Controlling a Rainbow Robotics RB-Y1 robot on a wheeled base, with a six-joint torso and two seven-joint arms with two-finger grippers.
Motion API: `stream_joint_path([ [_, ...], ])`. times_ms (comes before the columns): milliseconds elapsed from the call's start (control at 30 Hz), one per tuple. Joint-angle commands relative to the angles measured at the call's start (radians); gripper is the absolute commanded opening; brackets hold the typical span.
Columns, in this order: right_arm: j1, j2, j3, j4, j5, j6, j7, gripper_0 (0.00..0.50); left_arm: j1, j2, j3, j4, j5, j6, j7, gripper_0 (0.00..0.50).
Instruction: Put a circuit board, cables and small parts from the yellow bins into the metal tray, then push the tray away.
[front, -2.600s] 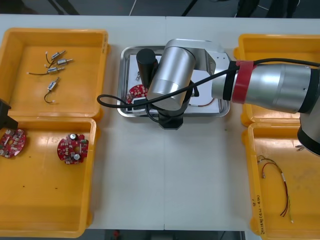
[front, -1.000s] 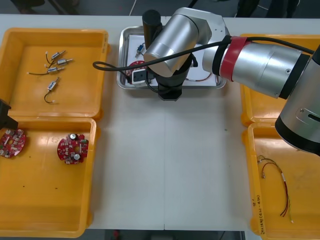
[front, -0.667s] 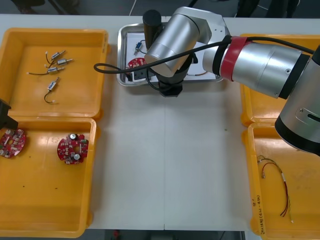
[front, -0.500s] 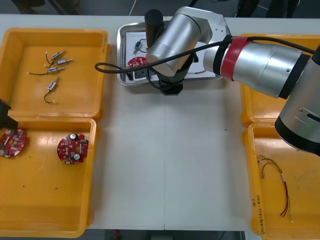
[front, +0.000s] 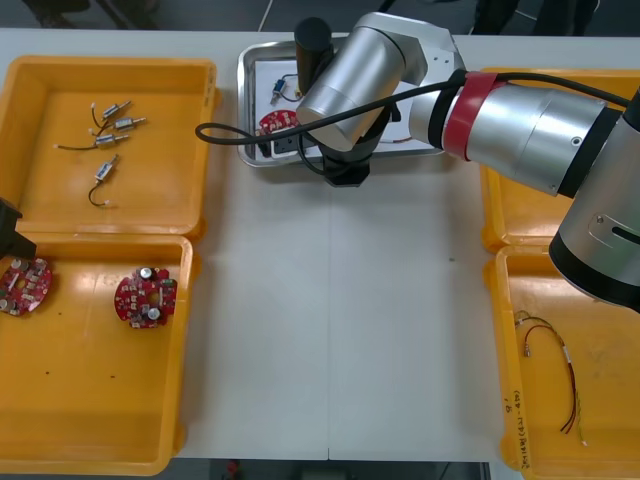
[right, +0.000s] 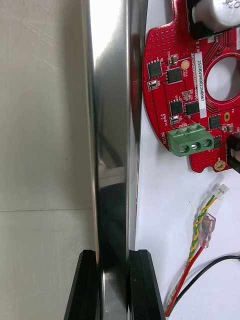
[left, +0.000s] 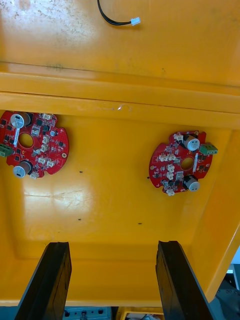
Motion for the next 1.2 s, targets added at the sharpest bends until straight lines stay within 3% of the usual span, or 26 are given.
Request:
stream_joint_path([
  [33,-0.062,0.015,-0.033,0.014,0.002,-0.008,-0.001,0.0,0.015,0.046,0.03,-0.026,0.008,-0.009,-0.062,0.5],
  [567,-0.062,0.015,-0.033,0.026,-0.023,-0.022,-0.044,0.01,0.015,0.046,0.03,-0.026,0.008,-0.009,-0.062,0.5],
  [667,-0.062,0.015,-0.033,0.026,-0.024,-0.023,-0.041,0.098,0.015,0.046,0.03,-0.026,0.008,-0.009,-0.062,0.5],
  [733,-0.06,0.015,-0.033,0.026,-0.024,-0.025,-0.044,0.44,0.015,0.046,0.03,-0.026,0.008,-0.009,-0.062,0.5],
  [767,-0.062,0.015,-0.031,0.026,-0.023,-0.026,-0.044,0.491,0.015,0.046,0.03,-0.026,0.008,-0.009,-0.062,0.5],
  [1067,-0.066,0.015,-0.036,0.025,-0.033,-0.007,-0.052,0.5,0.015,0.046,0.03,-0.026,0.008,-0.009,-0.062,0.5],
  [1200,-0.073,0.012,-0.071,-0.001,-0.033,0.072,-0.058,0.5,0.015,0.046,0.03,-0.026,0.008,-0.009,-0.062,0.5],
])
